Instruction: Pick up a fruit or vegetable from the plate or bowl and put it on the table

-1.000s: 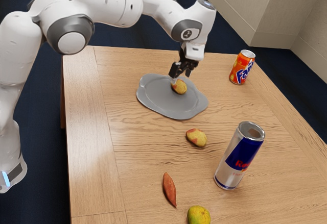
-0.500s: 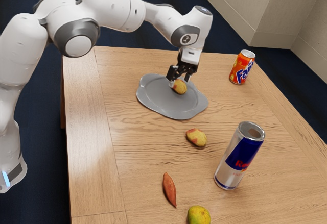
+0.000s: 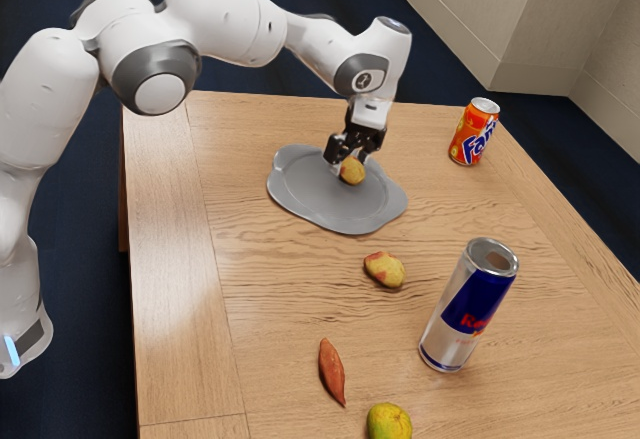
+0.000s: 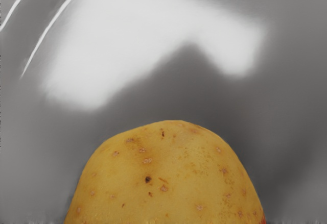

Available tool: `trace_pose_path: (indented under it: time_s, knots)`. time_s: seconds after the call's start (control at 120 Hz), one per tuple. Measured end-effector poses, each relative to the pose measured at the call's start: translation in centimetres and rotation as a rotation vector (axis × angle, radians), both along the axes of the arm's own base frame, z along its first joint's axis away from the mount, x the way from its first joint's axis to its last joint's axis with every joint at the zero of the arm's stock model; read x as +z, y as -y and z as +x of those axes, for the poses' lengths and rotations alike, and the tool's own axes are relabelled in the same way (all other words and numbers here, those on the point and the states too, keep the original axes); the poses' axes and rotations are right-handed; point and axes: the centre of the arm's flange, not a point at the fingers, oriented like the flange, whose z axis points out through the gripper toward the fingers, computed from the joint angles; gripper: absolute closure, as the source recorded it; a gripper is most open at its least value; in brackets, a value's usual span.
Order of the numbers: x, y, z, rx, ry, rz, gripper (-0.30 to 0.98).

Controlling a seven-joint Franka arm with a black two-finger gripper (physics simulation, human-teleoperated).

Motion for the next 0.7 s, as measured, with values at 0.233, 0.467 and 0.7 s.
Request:
trace_pose_path:
  time_s: [0.233, 0.467, 0.7]
  knots:
    - [1.6, 1.2, 0.8, -0.016, 0.040, -0.005, 0.34]
    - [5.1, 15.9, 2.3, -0.230, 0.082, -0.041, 0.35]
    - [3.5, 19.3, 6.5, -0.253, 0.086, -0.021, 0.34]
